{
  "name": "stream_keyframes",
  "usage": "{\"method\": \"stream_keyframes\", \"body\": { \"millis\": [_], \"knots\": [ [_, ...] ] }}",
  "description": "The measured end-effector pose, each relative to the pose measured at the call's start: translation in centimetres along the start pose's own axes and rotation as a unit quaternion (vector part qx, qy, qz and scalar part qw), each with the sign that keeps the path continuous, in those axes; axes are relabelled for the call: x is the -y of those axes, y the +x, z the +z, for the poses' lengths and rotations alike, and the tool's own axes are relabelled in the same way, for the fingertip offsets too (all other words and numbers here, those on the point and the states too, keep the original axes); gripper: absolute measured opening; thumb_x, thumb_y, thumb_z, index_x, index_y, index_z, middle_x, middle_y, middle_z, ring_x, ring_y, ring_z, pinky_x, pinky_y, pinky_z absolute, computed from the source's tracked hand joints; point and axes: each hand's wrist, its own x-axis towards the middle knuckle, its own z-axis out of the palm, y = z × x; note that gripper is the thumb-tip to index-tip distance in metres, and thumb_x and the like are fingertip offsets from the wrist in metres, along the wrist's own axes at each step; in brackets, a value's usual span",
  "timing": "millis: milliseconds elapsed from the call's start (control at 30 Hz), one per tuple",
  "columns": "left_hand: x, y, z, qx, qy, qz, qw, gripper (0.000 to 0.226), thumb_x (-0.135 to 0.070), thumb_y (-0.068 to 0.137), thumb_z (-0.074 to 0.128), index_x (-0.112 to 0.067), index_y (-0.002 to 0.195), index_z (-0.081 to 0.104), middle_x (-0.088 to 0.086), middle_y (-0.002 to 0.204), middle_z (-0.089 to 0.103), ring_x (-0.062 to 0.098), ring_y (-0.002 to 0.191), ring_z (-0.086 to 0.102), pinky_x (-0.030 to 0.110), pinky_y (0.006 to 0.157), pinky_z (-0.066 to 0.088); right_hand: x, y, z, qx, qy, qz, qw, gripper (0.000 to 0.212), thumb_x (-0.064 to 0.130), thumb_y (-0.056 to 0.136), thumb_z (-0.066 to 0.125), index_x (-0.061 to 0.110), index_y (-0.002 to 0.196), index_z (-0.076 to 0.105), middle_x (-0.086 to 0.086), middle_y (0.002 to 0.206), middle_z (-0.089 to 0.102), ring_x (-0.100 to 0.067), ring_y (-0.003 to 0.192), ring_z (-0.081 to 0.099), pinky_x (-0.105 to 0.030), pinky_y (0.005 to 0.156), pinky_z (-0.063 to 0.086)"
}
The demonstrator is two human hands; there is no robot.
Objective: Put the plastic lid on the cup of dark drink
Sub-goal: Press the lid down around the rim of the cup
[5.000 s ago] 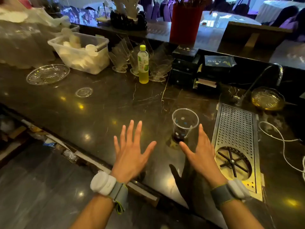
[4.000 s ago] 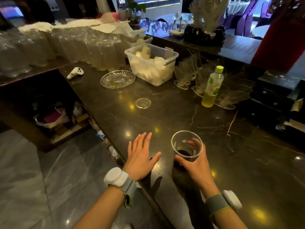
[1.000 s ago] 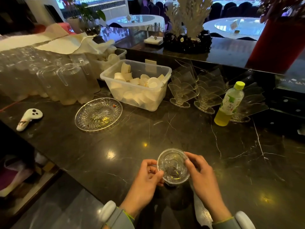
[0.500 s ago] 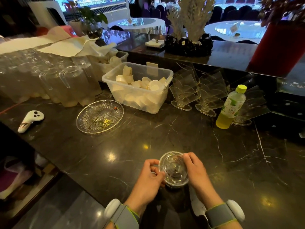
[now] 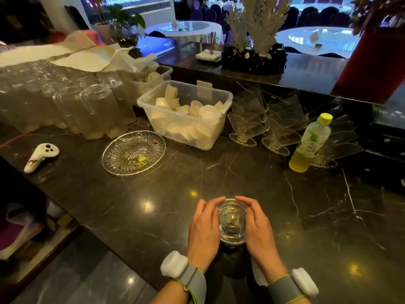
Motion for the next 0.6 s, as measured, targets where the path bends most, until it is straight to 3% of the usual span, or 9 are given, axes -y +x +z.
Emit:
{"method": "stream_keyframes", "body": {
  "millis": [133, 333, 467, 600],
  "knots": [
    [0.5, 0.0, 0.2, 0.002, 0.007, 0.005, 1.0, 0.032, -0.026, 0.095, 0.033, -0.038, 0.115, 0.056, -0.008, 0.102, 0.057, 0.005, 0.089, 0.059, 0.027, 0.077, 0.051, -0.5, 0.0, 0.2, -0.012, 0.007, -0.012, 1.0, 0.033, 0.009, 0.098, 0.033, 0.025, 0.107, 0.061, 0.004, 0.104, 0.067, -0.004, 0.094, 0.063, -0.017, 0.077, 0.051],
    [0.7, -0.2, 0.2, 0.011, -0.041, 0.006, 0.999, 0.033, -0.018, 0.098, 0.032, -0.033, 0.114, 0.057, -0.009, 0.109, 0.059, -0.006, 0.099, 0.055, 0.008, 0.081, 0.044, -0.6, -0.1, 0.6, -0.03, 0.073, -0.004, 0.997, 0.032, 0.01, 0.098, 0.035, 0.026, 0.1, 0.063, 0.003, 0.097, 0.069, -0.005, 0.086, 0.066, -0.021, 0.071, 0.052],
    [0.3, 0.3, -0.5, 0.043, 0.023, 0.019, 0.999, 0.031, -0.022, 0.098, 0.032, -0.03, 0.118, 0.054, -0.006, 0.111, 0.059, 0.006, 0.1, 0.056, 0.024, 0.087, 0.046, -0.6, 0.1, 0.4, -0.023, 0.078, 0.008, 0.997, 0.032, 0.011, 0.097, 0.036, 0.027, 0.099, 0.063, 0.002, 0.097, 0.069, -0.003, 0.084, 0.066, -0.022, 0.07, 0.052],
    [0.1, 0.9, -0.8, 0.065, 0.02, 0.001, 0.998, 0.028, -0.025, 0.098, 0.035, -0.028, 0.117, 0.056, -0.002, 0.11, 0.059, 0.01, 0.103, 0.055, 0.022, 0.089, 0.041, -0.4, 0.6, 0.4, -0.027, 0.102, 0.026, 0.994, 0.026, 0.015, 0.097, 0.04, 0.02, 0.098, 0.066, 0.0, 0.096, 0.069, 0.002, 0.079, 0.065, -0.014, 0.065, 0.05]
  ]
}}
